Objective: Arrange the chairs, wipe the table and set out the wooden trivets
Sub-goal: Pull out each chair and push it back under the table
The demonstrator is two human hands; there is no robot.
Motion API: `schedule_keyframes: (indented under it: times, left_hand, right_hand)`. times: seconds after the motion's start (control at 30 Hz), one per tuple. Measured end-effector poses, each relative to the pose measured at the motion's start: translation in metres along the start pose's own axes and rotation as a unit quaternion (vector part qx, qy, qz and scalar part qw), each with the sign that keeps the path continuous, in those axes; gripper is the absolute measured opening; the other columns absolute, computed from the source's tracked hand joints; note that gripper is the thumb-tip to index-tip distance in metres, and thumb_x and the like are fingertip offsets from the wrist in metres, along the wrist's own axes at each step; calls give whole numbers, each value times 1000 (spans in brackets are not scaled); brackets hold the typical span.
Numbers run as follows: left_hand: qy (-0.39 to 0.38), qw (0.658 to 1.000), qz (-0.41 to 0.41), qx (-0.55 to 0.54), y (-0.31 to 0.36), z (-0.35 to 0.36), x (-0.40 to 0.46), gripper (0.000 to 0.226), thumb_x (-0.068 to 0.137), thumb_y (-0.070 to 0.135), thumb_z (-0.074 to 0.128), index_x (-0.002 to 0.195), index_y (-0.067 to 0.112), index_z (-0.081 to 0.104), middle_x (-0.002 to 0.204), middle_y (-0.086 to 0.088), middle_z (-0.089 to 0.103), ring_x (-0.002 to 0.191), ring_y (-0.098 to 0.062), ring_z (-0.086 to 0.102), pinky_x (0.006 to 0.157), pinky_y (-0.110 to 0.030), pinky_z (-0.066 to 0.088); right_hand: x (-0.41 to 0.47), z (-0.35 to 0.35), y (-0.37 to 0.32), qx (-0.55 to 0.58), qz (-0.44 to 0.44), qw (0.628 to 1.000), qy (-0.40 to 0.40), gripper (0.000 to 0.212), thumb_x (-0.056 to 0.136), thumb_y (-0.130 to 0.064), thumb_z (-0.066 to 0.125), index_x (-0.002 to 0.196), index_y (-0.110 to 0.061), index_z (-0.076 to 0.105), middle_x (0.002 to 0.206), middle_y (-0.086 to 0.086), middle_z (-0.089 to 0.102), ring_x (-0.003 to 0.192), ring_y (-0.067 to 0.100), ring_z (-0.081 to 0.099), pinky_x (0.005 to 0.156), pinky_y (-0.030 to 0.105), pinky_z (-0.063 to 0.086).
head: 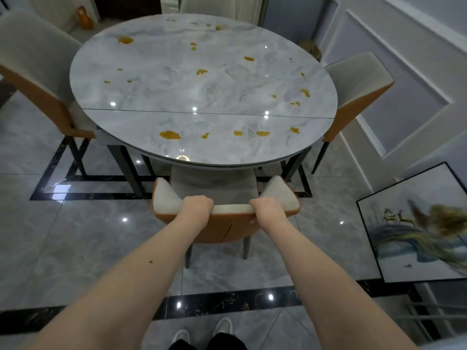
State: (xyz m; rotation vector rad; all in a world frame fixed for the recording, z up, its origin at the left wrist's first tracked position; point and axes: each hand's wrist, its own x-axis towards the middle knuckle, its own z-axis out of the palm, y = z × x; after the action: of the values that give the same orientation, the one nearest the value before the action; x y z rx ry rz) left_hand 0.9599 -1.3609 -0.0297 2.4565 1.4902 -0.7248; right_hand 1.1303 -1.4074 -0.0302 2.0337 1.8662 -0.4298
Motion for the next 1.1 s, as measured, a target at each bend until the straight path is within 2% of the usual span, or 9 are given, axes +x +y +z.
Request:
schedule_keyframes:
  times: [0.1,0.2,0.5,1.1]
  left_hand:
    - [-1,1000,-28,5,-12,5,-4,42,81,24,70,118,16,54,118,-5,60,110,-24,58,84,-31,44]
    - [9,999,-44,9,-17,8,-3,35,83,18,67,116,17,55,118,-4,61,109,-23,59,79,-29,41]
    - [12,999,-39,-1,-14,11,-1,29,87,15,62,116,15,58,119,-6,61,112,-24,58,88,-31,44]
    - [-1,1000,-21,8,-14,17,-7,28,88,16,61,115,13,60,117,-7,63,109,-24,59,85,-31,47]
  right_hand:
    - [1,-1,-1,1,4,1000,-4,25,87,-23,63,110,-13,57,110,9,64,104,30,60,86,37,46]
    - [2,-1,-1,5,6,1000,0,23,88,-21,63,108,-13,58,109,9,64,103,30,60,84,36,45]
    - [-1,-3,-2,8,8,1000,-8,23,88,-22,64,108,-12,58,109,9,64,104,29,59,82,36,45]
    - [-10,1,-5,-5,23,1000,-17,28,90,-24,62,115,-13,57,113,9,63,107,29,58,85,36,45]
